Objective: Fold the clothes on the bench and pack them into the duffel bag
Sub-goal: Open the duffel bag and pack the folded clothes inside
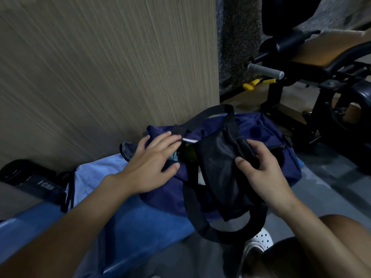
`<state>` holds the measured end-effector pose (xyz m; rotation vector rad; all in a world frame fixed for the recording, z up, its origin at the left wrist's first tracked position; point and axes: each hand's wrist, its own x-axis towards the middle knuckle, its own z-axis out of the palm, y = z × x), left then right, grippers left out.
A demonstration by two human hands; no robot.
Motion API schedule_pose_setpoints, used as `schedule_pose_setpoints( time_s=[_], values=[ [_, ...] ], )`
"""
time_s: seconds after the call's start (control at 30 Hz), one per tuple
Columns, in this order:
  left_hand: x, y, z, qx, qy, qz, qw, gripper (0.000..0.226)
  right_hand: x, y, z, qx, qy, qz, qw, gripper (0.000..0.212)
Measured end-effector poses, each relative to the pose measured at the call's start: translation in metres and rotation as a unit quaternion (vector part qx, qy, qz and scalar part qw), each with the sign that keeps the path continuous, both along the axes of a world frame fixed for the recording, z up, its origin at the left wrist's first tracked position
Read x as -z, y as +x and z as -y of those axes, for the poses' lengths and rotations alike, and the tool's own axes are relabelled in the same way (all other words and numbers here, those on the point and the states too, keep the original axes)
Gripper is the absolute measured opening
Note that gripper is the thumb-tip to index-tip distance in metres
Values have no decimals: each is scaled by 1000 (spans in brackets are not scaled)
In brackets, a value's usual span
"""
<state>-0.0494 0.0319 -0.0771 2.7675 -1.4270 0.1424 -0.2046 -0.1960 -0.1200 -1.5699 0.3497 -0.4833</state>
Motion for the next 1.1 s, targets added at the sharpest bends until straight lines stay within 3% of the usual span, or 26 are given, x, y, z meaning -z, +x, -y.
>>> schedule_pose_setpoints(
  time_s=[0.13,0.27,0.4,0.53,0.63,0.8,0.97,1.1],
  values=[
    [-23,16,15,-24,-88,-37,995,77,-2,3,-5,-10,23,40,999,26],
    [-43,24,28,-31,-120,-60,990,83,10,26,-15,6,30,-12,999,24],
    [-48,30,30,-24,-117,-48,992,74,17,63,-22,50,126,-40,990,27],
    [-19,37,26,-42,-154,-7,987,68,11,93,-31,87,192,10,978,30],
    [1,43,26,-89,-187,1,978,76,5,104,-31,105,191,38,975,28],
    [8,56,20,-118,-130,-8,984,111,0,120,-29,133,162,59,976,21],
    [5,64,16,-147,-200,12,969,94,3,126,-41,121,123,74,982,31],
    [-1,65,23,-132,-127,43,982,112,7,127,-44,95,125,88,984,48]
  ],
)
